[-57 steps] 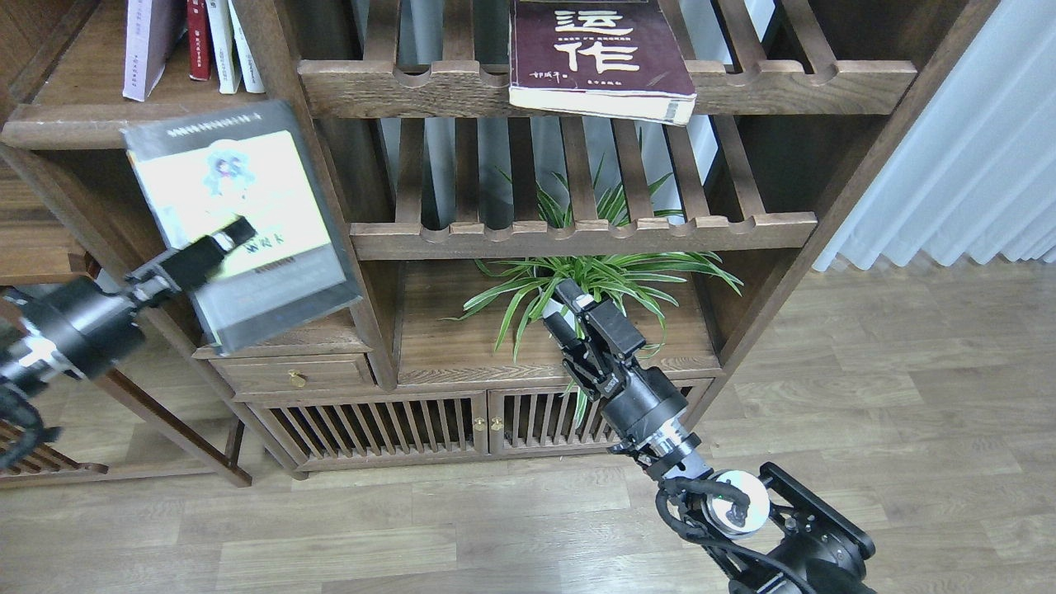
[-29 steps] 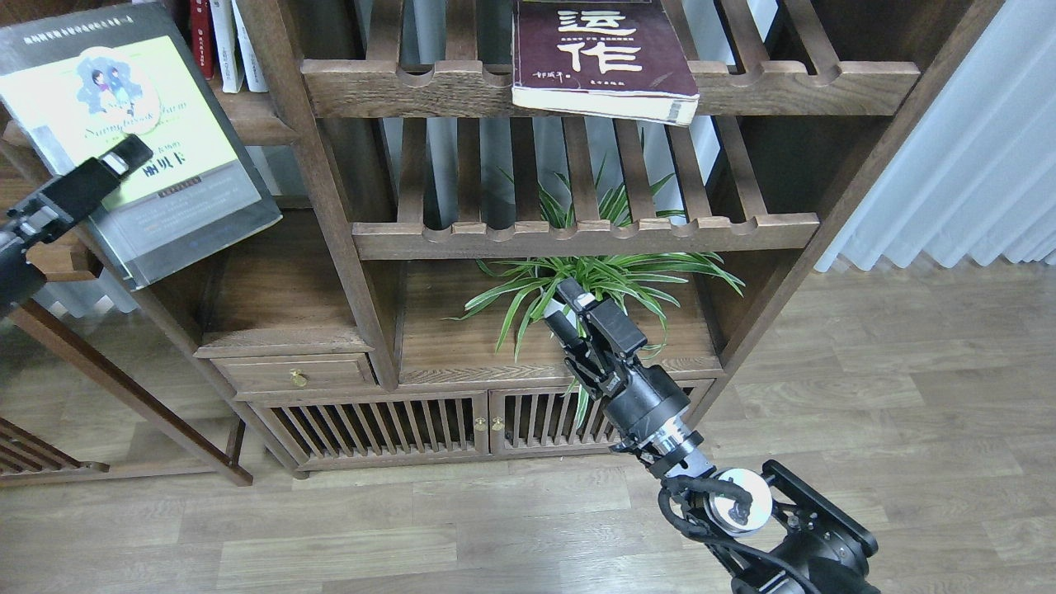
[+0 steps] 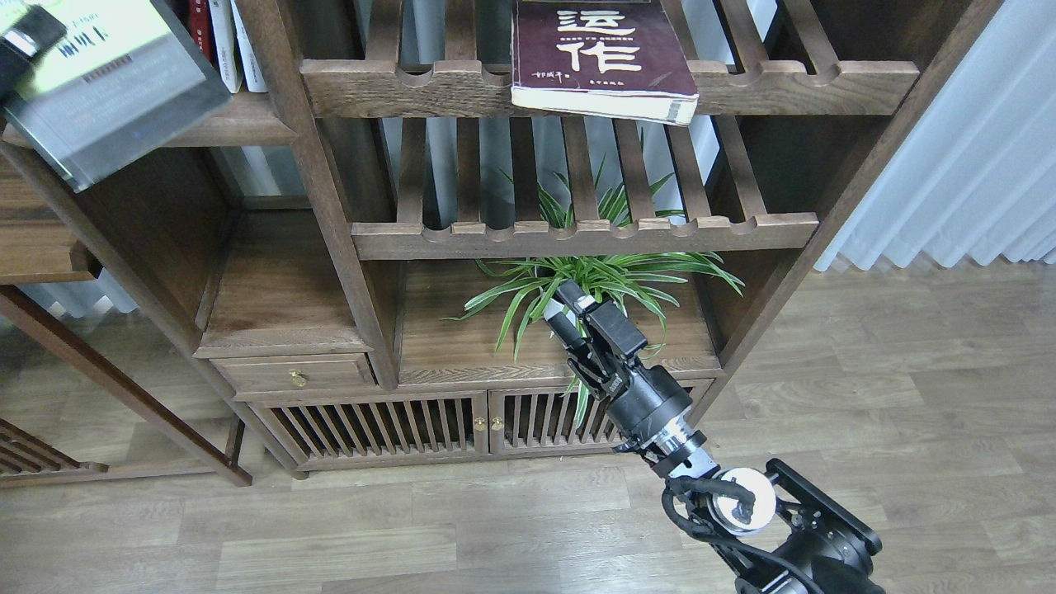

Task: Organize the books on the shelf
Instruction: 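Insert the green-covered book upright beside the white book, release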

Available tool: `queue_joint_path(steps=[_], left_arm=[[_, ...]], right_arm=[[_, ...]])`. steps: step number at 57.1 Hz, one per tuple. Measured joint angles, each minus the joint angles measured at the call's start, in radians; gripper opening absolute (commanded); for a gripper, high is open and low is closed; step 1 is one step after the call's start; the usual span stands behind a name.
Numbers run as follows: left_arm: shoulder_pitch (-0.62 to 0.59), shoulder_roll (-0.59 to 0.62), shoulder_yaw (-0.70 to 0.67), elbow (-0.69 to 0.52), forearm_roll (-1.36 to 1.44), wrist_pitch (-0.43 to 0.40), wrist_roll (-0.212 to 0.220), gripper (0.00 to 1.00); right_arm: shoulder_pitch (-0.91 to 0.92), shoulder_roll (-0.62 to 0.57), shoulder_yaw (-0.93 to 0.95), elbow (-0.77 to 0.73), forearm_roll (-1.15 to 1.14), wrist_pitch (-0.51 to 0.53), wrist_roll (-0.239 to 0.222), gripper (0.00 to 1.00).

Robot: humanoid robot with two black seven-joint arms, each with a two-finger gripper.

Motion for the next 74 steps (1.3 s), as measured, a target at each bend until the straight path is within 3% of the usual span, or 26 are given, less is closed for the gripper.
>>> queue_joint_path(steps=[20, 48, 53, 62, 74], left_arm=[[-0.049, 0.007, -0.127, 0.011, 0.095, 0.0, 0.044, 0.0], [-0.132, -0.046, -0.297, 0.016, 0.481, 0.0, 0.028, 0.0], [-0.156, -0.081, -0.306, 0.016, 0.58, 0.0, 0.001, 0.0], [-0.207, -0.14, -0.278, 0.027, 0.766, 0.006, -0.12, 0.0], [-0.247, -0.16, -0.185, 0.078, 0.872, 0.069, -0.218, 0.0]], right_arm=[[0.005, 0.007, 0.0, 0.001, -0.003, 0.0, 0.0, 0.83], [0.005, 0.027, -0.013, 0.014, -0.002, 0.0, 0.002, 0.83], [0.005, 0.027, -0.013, 0.02, -0.002, 0.0, 0.002, 0.83], [0.005, 0.027, -0.014, 0.023, -0.003, 0.0, 0.001, 0.83], [0.004, 0.026, -0.014, 0.025, -0.003, 0.0, 0.001, 0.83]])
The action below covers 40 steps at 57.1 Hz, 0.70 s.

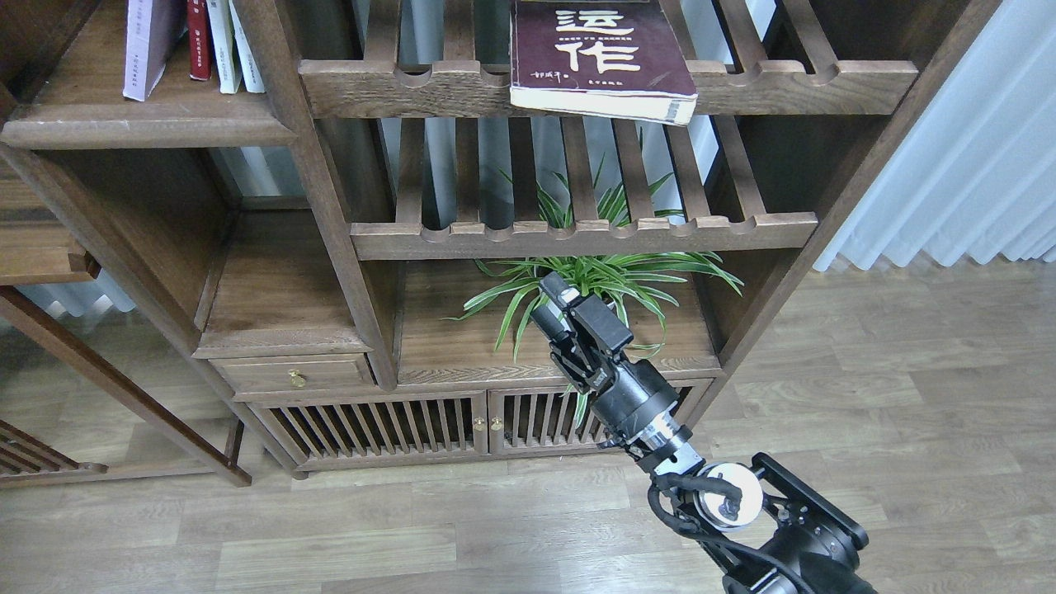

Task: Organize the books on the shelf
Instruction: 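Insert the green-covered book upright beside the white book, release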

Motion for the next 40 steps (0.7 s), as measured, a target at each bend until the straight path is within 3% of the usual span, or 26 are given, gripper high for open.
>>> queue_joint_path(steps=[1, 2, 10, 32, 40], left_arm=[[-0.004, 0.0, 0.006, 0.006, 0.01, 0.005, -0.01, 0.0], [-0.015, 0.002, 0.026, 0.03, 0.05, 0.02, -0.053, 0.0], [-0.031, 0.005, 0.066, 0.095, 0.118, 0.043, -0.141, 0.0], [-0.161, 0.015, 0.262, 0.306, 0.152, 0.125, -0.283, 0.0], [-0.215, 0.007, 0.368, 0.371, 0.152, 0.179, -0.357, 0.0]], right_arm=[[0.0, 0.0, 0.0, 0.0, 0.0, 0.0, 0.0, 0.83], [0.0, 0.0, 0.0, 0.0, 0.0, 0.0, 0.0, 0.83], [0.0, 0.0, 0.0, 0.0, 0.0, 0.0, 0.0, 0.83], [-0.006, 0.011, 0.0, 0.0, 0.0, 0.0, 0.001, 0.83], [-0.005, 0.011, 0.0, 0.0, 0.0, 0.0, 0.001, 0.82]])
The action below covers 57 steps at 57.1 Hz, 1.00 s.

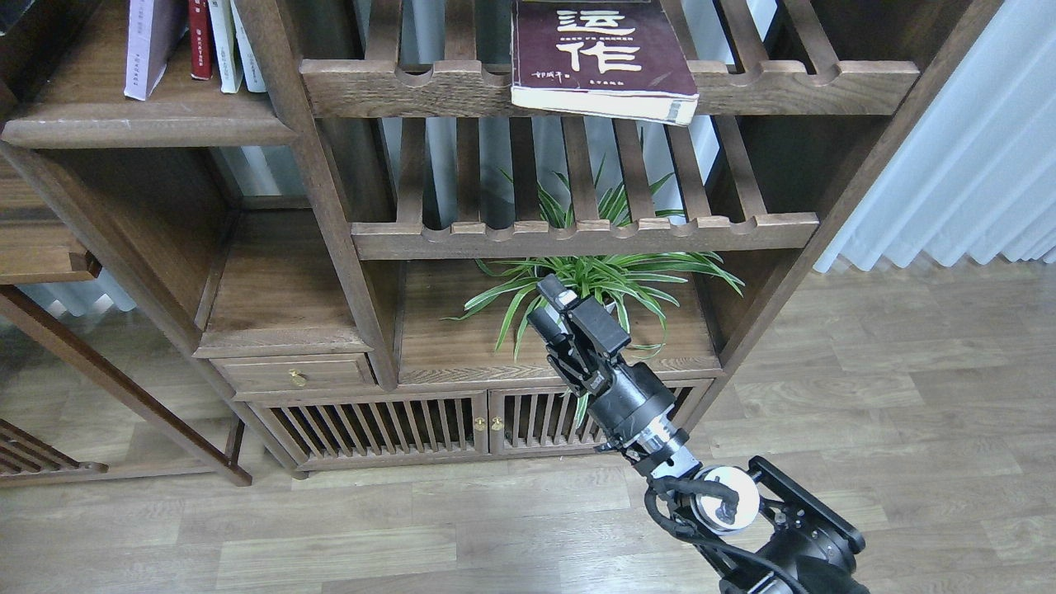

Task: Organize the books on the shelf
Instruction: 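Insert the green-covered book upright beside the white book, release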

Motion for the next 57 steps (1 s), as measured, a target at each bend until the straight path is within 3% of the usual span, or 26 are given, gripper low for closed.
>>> queue_joint_path(steps=[14, 25, 39, 57], left_arm=[[-0.108, -0.018, 0.137, 0.133, 0.0, 0.054, -0.103, 0.0], [-0.14, -0.039, 0.182, 0.207, 0.0, 0.058, -0.147, 0.0], [-0.173, -0.052, 0.213, 0.305, -0.001, 0.061, -0.24, 0.01], [-0.197, -0.058, 0.29, 0.368, -0.013, 0.057, -0.259, 0.09]], right_arm=[[0.003, 0.001, 0.0, 0.0, 0.0, 0.0, 0.0, 0.82], [0.003, 0.001, 0.0, 0.006, 0.0, 0.0, -0.001, 0.82], [0.003, 0.0, 0.008, 0.014, 0.0, 0.0, 0.0, 0.82], [0.004, 0.002, 0.015, 0.015, 0.001, 0.0, 0.001, 0.82]])
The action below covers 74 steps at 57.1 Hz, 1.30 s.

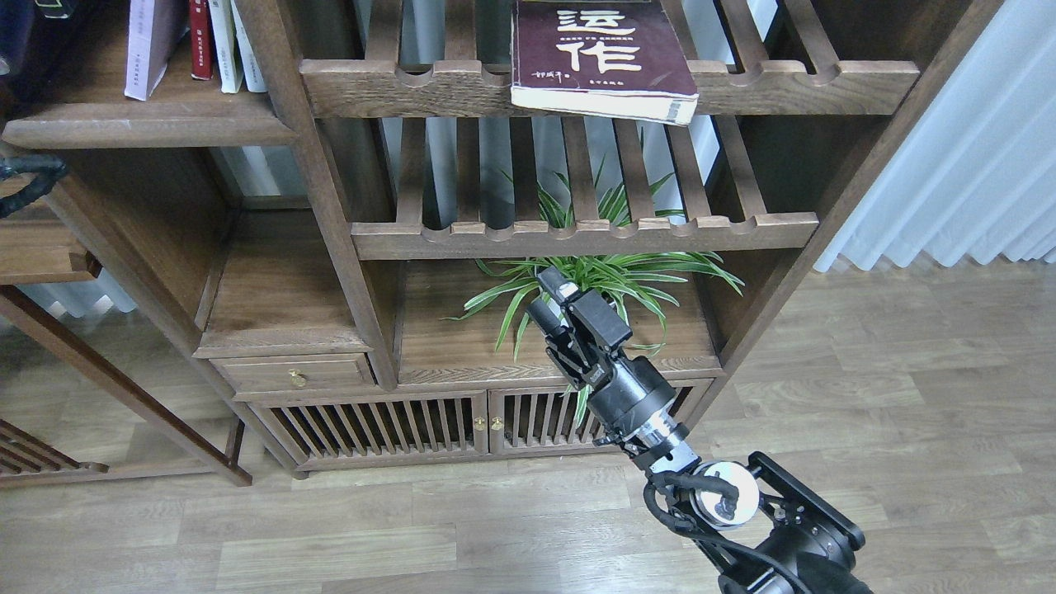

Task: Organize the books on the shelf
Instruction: 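Insert the green-covered book upright beside the white book, release, then lower the left arm and raise the right gripper toward the dark red book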

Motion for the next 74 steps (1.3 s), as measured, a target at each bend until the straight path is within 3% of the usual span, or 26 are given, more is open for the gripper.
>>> queue_joint_path(steps=[7, 9, 13, 18, 26, 56, 74], left_arm=[[0.006, 0.006, 0.034, 0.018, -0.001, -0.002, 0.0, 0.14], [0.005, 0.008, 0.052, 0.026, -0.001, -0.004, 0.0, 0.23], [0.004, 0.009, 0.061, 0.03, -0.001, -0.006, 0.0, 0.3], [0.004, 0.012, 0.066, 0.037, -0.002, -0.005, 0.0, 0.31], [0.009, 0.025, 0.073, 0.045, -0.003, -0.005, 0.0, 0.41], [-0.003, 0.021, 0.078, -0.034, -0.073, -0.01, 0.0, 0.41], [0.029, 0.03, 0.022, -0.239, -0.274, -0.008, 0.0, 0.41]], right_arm=[[0.002, -0.001, 0.002, 0.0, 0.001, 0.0, 0.0, 0.82], [0.003, -0.002, 0.003, 0.0, 0.001, 0.0, 0.0, 0.82], [0.003, -0.002, 0.008, 0.0, 0.001, 0.0, 0.0, 0.82], [0.003, -0.003, 0.017, 0.0, 0.001, 0.0, 0.0, 0.82], [0.002, -0.007, 0.021, 0.0, 0.001, 0.0, 0.0, 0.82], [-0.002, -0.009, 0.02, 0.0, 0.001, 0.0, 0.0, 0.82], [-0.006, -0.016, 0.019, 0.008, 0.001, 0.0, -0.001, 0.82]])
